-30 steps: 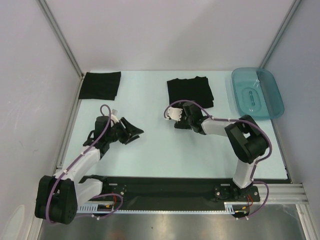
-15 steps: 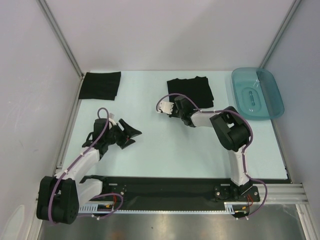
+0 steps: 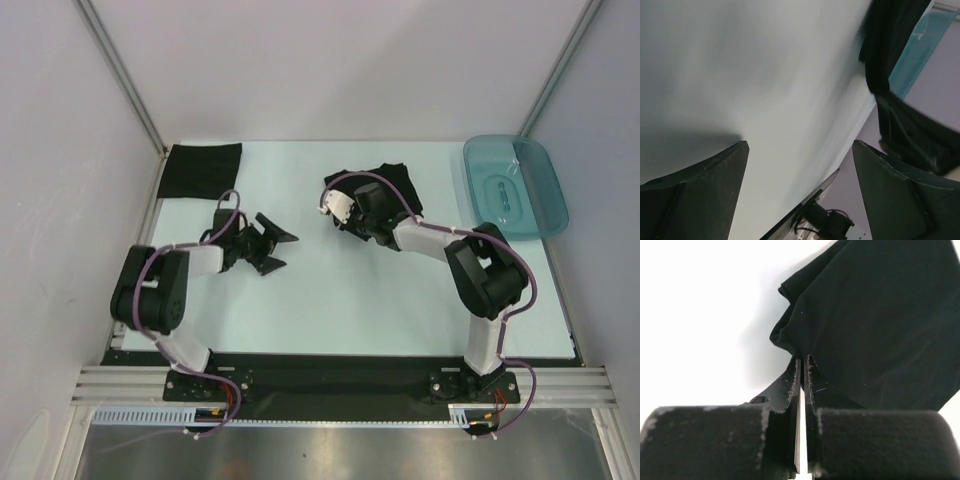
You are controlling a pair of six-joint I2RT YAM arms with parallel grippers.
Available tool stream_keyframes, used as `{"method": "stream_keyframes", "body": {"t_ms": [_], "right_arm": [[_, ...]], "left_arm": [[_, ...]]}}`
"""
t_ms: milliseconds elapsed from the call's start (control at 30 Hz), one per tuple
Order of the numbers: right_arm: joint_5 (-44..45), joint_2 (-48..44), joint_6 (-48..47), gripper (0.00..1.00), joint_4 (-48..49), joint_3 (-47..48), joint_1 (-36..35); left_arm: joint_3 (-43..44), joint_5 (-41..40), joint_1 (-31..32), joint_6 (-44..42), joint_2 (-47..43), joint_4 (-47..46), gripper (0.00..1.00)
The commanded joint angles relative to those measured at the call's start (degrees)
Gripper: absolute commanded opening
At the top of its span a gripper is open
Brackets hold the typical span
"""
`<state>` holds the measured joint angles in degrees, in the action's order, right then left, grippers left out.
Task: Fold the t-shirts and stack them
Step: Neatly place the folded tshirt to the corner
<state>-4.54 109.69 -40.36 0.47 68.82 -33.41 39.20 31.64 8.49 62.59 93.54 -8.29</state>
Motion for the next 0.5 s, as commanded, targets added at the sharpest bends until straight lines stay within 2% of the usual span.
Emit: {"method": "stream_keyframes", "body": {"t_ms": [0,167,400,467], "right_arm": [[-4.60,-5.97,7.82,0.00,-3.45,-0.70,-1.92],[-5.48,-7.38,11.79,0.00,-5.56,0.26,-3.59],[-6.80,-8.18,14.17,0.00,-5.30,0.53,-4.74],[-6.80,-8.35,14.87,0.00,-4.69,0.44,-4.91]], "left_arm": [[6.67,3.08,3.27,7.36,6.82,-10.59,0.91],[11.16,0.37,6.62,15.45,13.59,-18.67,1.00],[14.06,-1.85,9.61,23.10,20.00,-21.40,1.00],[16.34,-1.06,10.14,22.85,21.33,-18.53,1.00]]}}
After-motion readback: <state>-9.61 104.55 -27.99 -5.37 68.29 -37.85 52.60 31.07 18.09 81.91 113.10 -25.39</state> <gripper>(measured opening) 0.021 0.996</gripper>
